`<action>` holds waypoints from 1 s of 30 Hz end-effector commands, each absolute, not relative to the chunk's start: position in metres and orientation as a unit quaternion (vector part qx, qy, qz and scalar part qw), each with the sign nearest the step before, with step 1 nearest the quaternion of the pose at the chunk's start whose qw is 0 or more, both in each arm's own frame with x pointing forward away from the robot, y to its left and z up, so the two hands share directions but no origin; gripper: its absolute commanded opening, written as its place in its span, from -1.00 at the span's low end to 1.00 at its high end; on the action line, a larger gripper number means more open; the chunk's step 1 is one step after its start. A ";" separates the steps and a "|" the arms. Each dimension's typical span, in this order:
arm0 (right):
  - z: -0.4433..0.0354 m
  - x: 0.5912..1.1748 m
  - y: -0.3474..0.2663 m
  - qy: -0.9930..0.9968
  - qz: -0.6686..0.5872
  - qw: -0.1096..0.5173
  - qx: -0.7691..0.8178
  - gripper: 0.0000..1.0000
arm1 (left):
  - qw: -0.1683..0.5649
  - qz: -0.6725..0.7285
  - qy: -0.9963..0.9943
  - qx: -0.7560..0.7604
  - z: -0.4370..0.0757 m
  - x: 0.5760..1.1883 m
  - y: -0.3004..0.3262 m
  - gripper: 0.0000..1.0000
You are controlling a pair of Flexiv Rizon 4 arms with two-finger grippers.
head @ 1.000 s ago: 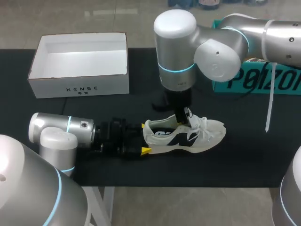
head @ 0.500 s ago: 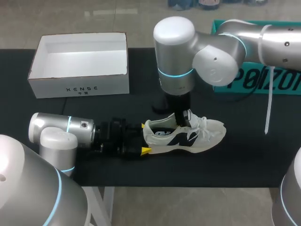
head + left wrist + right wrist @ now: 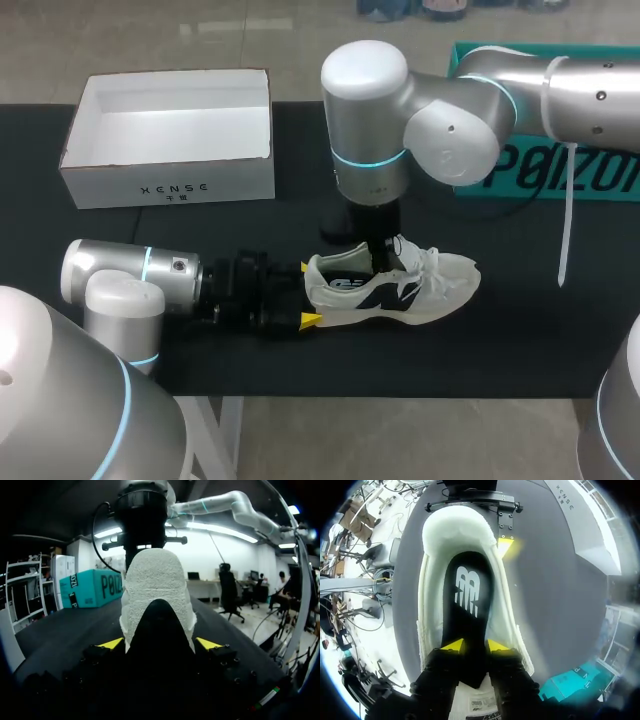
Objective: Take the shoe out of the shoebox, open the shoe tongue, remove and reinsert the insole, then place the shoe into the shoebox
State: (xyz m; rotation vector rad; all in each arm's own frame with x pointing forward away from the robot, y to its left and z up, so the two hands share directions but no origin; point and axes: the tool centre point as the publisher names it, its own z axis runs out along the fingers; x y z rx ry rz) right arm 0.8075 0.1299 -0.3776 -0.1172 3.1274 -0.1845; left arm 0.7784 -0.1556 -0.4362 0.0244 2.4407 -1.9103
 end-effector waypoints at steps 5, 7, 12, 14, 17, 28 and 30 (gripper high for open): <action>-0.387 0.811 0.127 0.998 -0.060 0.001 -0.030 -0.36 | 0.022 -0.616 0.788 0.007 -0.439 0.777 -0.156 -1.00; -0.392 0.812 0.127 0.998 -0.064 0.001 -0.030 -0.33 | 0.022 -0.616 0.788 0.007 -0.439 0.777 -0.156 -1.00; -0.410 0.817 0.126 0.998 -0.063 -0.001 -0.027 -0.32 | 0.022 -0.616 0.788 0.007 -0.439 0.777 -0.156 -1.00; -0.419 0.817 0.127 0.998 -0.061 -0.002 -0.026 -0.33 | 0.022 -0.616 0.788 0.007 -0.439 0.777 -0.156 -1.00; -0.434 0.816 0.130 0.998 -0.062 -0.006 -0.023 -0.41 | 0.022 -0.616 0.788 0.007 -0.439 0.777 -0.156 -1.00; -0.453 0.781 0.133 0.997 -0.061 -0.036 -0.030 -1.00 | 0.022 -0.616 0.788 0.007 -0.439 0.777 -0.156 -1.00; -0.453 0.777 0.132 0.997 -0.061 -0.038 -0.029 -1.00 | 0.022 -0.616 0.788 0.007 -0.439 0.777 -0.156 -1.00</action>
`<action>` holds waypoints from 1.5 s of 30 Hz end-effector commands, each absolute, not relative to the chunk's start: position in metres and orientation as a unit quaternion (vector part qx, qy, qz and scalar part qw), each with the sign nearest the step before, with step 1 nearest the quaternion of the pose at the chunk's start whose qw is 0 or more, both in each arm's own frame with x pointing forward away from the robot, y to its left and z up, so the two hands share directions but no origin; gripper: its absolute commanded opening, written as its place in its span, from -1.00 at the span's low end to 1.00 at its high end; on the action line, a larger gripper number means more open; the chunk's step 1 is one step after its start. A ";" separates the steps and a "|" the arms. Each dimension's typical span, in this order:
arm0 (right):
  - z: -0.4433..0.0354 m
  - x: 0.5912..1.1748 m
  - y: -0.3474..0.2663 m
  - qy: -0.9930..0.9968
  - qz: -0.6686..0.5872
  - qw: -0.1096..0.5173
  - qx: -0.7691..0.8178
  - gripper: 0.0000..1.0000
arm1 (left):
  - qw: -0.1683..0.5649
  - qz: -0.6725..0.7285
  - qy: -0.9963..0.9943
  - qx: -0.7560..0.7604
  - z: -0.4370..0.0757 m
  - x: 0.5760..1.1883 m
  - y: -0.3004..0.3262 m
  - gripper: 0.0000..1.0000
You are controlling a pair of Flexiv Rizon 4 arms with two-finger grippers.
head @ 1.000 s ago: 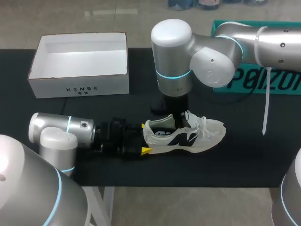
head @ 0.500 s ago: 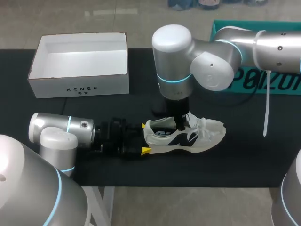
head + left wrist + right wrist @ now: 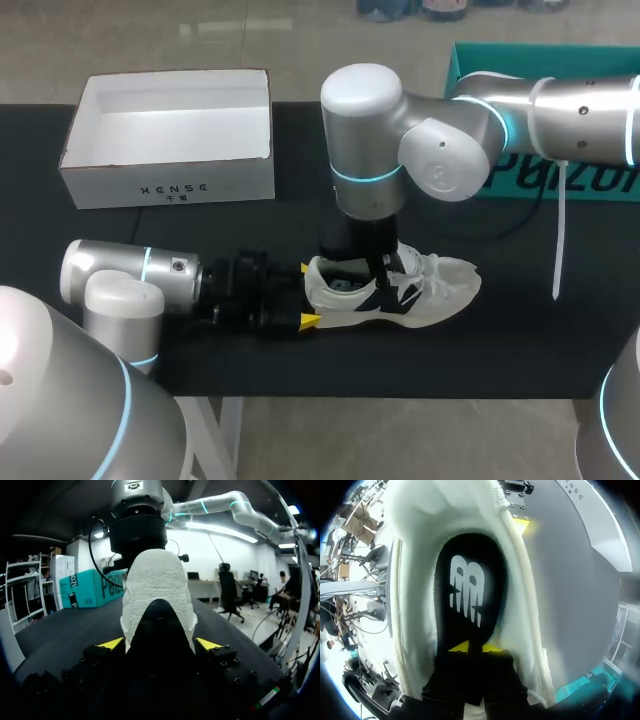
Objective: Take the shoe out of the shoebox, open the shoe tongue, remove and reinsert the insole, then place the shoe into the shoebox
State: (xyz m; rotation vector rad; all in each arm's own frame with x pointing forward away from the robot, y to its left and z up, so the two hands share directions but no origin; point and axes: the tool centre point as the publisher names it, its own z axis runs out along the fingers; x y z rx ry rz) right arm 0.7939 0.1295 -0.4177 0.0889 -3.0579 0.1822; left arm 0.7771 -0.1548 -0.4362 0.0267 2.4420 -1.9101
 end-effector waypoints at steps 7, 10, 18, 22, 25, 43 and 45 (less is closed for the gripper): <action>-0.437 0.779 0.130 -0.997 0.061 0.033 0.026 -1.00 | 0.022 -0.616 0.788 0.007 -0.439 0.777 -0.156 -1.00; -0.427 0.779 0.131 -0.998 0.054 0.034 0.023 -1.00 | 0.022 -0.616 0.788 0.007 -0.439 0.777 -0.156 -1.00; -0.405 0.775 0.128 -0.999 0.029 0.039 0.008 -1.00 | 0.022 -0.616 0.788 0.007 -0.439 0.777 -0.156 -1.00; -0.397 0.774 0.129 -0.999 0.031 0.039 0.010 -1.00 | 0.022 -0.616 0.788 0.007 -0.439 0.777 -0.156 -1.00; -0.390 0.774 0.130 -0.999 0.033 0.037 0.013 -1.00 | 0.022 -0.616 0.788 0.007 -0.439 0.777 -0.156 -1.00; -0.369 0.783 0.108 -0.999 0.046 0.009 -0.021 -1.00 | 0.022 -0.616 0.788 0.007 -0.439 0.777 -0.156 -1.00; -0.368 0.785 0.104 -0.999 0.041 0.008 -0.030 -1.00 | 0.022 -0.616 0.788 0.007 -0.439 0.777 -0.156 -1.00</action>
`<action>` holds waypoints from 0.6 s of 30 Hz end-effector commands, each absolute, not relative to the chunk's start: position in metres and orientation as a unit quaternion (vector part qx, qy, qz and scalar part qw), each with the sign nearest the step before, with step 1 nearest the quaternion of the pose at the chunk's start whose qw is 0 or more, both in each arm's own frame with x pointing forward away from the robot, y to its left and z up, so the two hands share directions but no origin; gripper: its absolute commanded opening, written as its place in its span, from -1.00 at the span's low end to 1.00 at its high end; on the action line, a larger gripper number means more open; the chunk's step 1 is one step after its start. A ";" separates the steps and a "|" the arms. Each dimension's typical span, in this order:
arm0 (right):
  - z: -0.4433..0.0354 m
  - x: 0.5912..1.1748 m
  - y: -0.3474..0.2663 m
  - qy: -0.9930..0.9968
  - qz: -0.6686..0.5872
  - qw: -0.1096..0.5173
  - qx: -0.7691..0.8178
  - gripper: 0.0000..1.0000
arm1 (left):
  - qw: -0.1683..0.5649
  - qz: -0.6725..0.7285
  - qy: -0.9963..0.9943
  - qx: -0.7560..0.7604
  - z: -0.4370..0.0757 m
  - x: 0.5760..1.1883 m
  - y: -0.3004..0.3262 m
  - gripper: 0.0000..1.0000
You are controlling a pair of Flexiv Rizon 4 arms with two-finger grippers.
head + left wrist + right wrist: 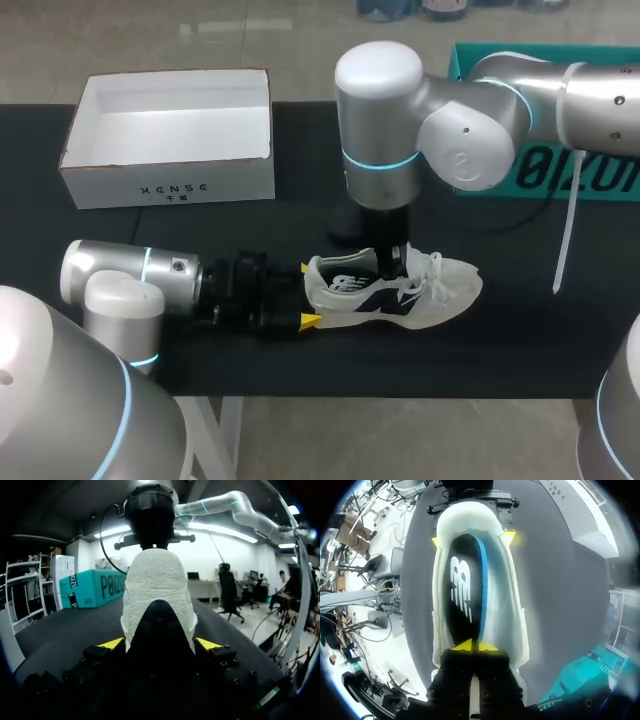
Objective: Take the shoe out of the shoebox, open the shoe tongue, remove and reinsert the insole, then place the shoe into the shoebox
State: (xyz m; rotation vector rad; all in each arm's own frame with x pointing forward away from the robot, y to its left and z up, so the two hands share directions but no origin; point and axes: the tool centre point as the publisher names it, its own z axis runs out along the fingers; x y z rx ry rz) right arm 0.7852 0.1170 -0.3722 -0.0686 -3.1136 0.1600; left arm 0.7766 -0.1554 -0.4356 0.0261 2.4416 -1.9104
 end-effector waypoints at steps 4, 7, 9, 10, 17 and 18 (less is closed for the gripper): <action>-0.364 0.787 0.101 -0.999 0.034 0.003 -0.039 -1.00 | 0.022 -0.616 0.788 0.007 -0.439 0.777 -0.156 -1.00; -0.362 0.788 0.107 -0.999 0.026 0.000 -0.037 -1.00 | 0.022 -0.616 0.788 0.007 -0.439 0.777 -0.156 -1.00; -0.361 0.788 0.112 -0.999 0.024 -0.003 -0.036 -1.00 | 0.022 -0.616 0.788 0.007 -0.439 0.777 -0.156 -1.00; -0.361 0.789 0.115 -0.999 0.019 -0.005 -0.035 -1.00 | 0.022 -0.616 0.788 0.007 -0.439 0.777 -0.156 -1.00; -0.356 0.795 0.129 -0.999 0.002 -0.010 -0.037 -1.00 | 0.022 -0.616 0.788 0.007 -0.439 0.777 -0.156 -1.00; -0.355 0.796 0.132 -0.999 0.001 -0.011 -0.038 -1.00 | 0.022 -0.616 0.788 0.007 -0.439 0.777 -0.156 -1.00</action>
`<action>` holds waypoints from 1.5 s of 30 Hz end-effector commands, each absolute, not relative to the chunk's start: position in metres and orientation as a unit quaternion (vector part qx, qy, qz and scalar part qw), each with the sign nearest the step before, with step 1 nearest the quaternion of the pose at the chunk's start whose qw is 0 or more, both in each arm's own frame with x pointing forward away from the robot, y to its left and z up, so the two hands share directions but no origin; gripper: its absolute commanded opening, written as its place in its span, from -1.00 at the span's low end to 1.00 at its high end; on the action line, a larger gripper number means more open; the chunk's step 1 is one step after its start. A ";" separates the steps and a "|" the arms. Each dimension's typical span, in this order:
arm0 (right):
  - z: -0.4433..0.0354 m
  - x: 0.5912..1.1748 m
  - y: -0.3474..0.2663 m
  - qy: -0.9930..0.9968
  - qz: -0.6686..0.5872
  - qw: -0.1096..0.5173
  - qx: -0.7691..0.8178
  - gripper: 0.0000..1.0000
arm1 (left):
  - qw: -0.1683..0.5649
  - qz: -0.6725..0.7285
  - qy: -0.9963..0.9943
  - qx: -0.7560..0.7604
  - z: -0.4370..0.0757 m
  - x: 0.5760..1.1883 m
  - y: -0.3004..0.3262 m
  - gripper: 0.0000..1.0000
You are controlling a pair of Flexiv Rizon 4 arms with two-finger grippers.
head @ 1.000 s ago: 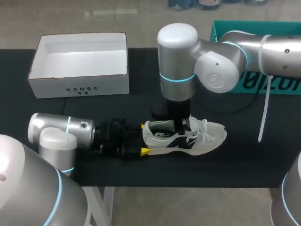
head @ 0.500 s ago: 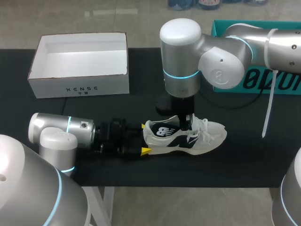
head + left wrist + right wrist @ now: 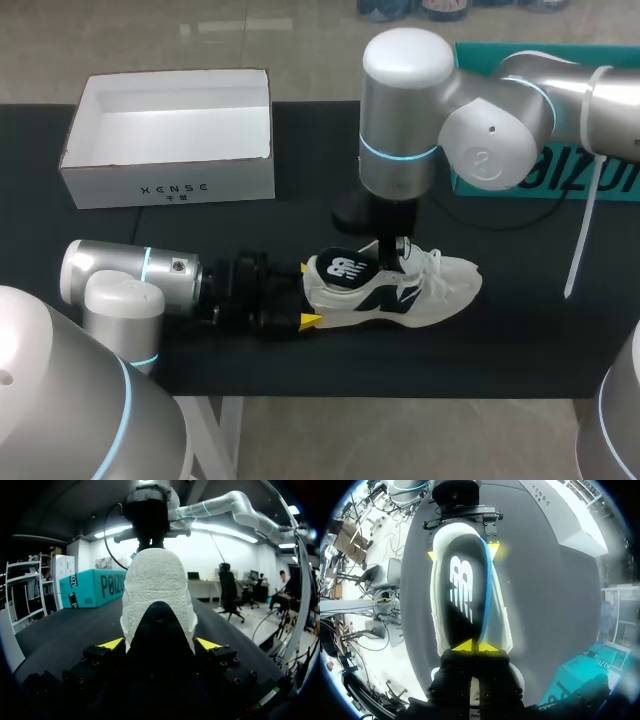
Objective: Take the shoe out of the shoebox, open the shoe tongue, remove and reinsert the insole, then place the shoe into the shoebox
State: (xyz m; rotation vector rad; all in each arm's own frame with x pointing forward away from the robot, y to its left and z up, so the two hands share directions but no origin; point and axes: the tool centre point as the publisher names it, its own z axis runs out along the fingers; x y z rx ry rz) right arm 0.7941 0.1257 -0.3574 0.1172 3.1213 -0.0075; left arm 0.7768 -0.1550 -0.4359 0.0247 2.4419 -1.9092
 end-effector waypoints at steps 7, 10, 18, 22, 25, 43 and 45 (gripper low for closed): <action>-0.351 0.804 0.147 0.999 0.012 0.015 0.036 -1.00 | 0.022 -0.616 0.788 0.007 -0.439 0.777 -0.156 -1.00; -0.346 0.810 0.155 0.999 0.018 0.018 0.036 -1.00 | 0.022 -0.616 0.788 0.007 -0.439 0.777 -0.156 -1.00; -0.354 0.811 0.158 0.999 0.026 0.012 0.044 -1.00 | 0.022 -0.616 0.788 0.007 -0.439 0.777 -0.156 -1.00; -0.348 0.816 0.150 0.998 0.034 0.019 0.056 -1.00 | 0.022 -0.616 0.788 0.007 -0.439 0.777 -0.156 -1.00; -0.342 0.819 0.140 0.997 0.043 0.025 0.067 -1.00 | 0.022 -0.616 0.788 0.007 -0.439 0.777 -0.156 -1.00; -0.314 0.842 0.180 0.992 0.105 0.039 0.050 -1.00 | 0.022 -0.616 0.788 0.007 -0.439 0.777 -0.156 -1.00; -0.313 0.845 0.193 0.993 0.105 0.040 0.040 -1.00 | 0.022 -0.616 0.788 0.007 -0.439 0.777 -0.156 -1.00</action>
